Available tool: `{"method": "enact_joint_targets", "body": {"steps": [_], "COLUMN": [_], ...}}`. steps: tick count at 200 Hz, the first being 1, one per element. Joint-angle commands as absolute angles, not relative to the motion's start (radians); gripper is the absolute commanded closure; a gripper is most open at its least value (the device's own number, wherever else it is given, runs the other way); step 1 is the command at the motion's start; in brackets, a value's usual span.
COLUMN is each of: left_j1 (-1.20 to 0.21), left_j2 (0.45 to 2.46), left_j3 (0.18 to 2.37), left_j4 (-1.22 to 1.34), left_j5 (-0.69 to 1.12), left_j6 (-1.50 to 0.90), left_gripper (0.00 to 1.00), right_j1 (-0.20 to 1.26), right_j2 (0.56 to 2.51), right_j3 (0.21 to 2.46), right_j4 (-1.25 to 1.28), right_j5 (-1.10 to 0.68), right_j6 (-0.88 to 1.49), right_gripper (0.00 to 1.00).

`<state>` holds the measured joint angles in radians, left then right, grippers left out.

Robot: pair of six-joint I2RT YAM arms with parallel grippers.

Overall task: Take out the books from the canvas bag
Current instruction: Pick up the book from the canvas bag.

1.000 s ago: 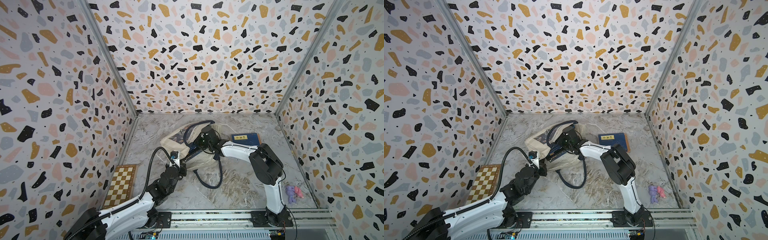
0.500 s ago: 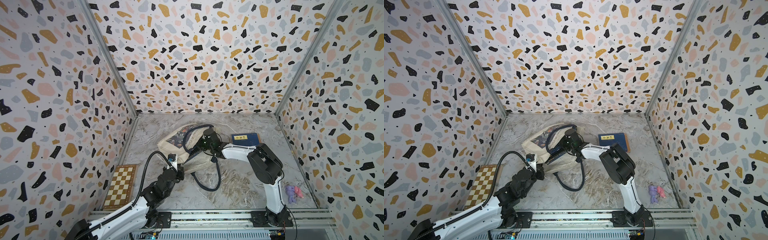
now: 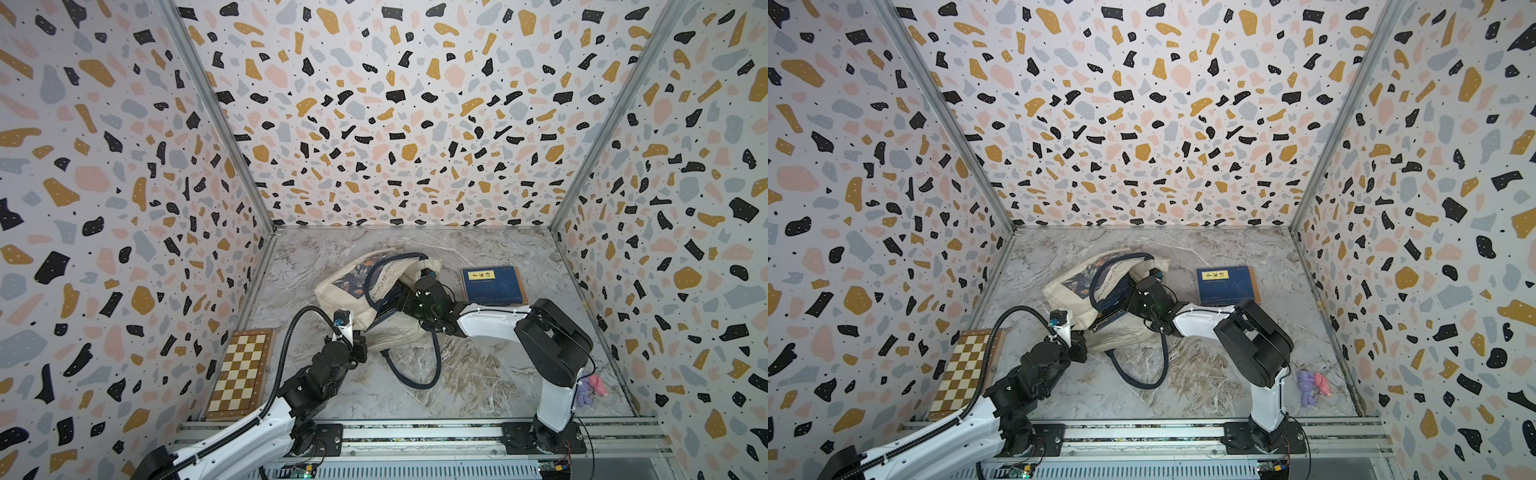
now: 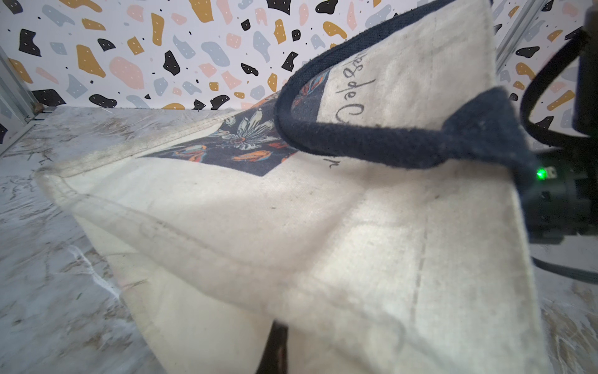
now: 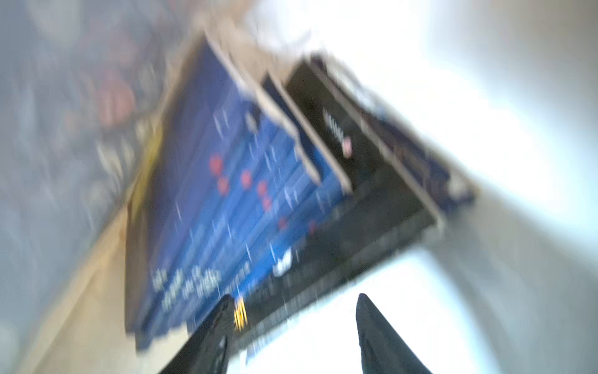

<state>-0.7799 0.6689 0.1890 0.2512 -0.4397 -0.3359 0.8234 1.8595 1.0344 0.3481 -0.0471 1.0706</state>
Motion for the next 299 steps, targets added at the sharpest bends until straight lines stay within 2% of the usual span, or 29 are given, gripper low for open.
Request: {"method": "enact_joint_targets", "body": {"steps": [1,79,114,180,219,255,299], "left_j1": [-0.785,-0.784,-0.784,-0.784,-0.785,-0.784,-0.784], "left_j2": [0.656,0.629,0.645,0.663,0.675,0.688,0.675], "left_j3": [0.192,0.182,0.180,0.186,0.189,0.191,0.191], "left_j4": [0.364,0.364,0.382,0.395,0.399,0.407,0.396], "left_j5": [-0.397,-0.362,-0.337,-0.315,-0.302,-0.291,-0.293], "left_j6": [-0.326,-0.320,-0.322,-0.313,-0.313,-0.313,-0.306], "left_gripper": [1.00,1.00,1.00,1.00,1.00,1.00,1.00], "right_j1": [0.834,0.793,0.798,0.793,0.799,0.811,0.819], "right_j2": [1.841,2.021,2.025,2.028,1.994,1.977,2.023], "right_j3": [1.019,1.067,1.085,1.130,1.132,1.148,1.192], "right_j4": [0.366,0.466,0.485,0.560,0.589,0.582,0.571], "right_j5": [-0.034,-0.105,-0.019,-0.027,-0.035,-0.043,-0.067], "right_j6": [1.087,1.157,1.116,1.051,1.019,1.007,1.008], "right_gripper": [0.39,0.44,0.46,0.69,0.74,0.73,0.55]}}
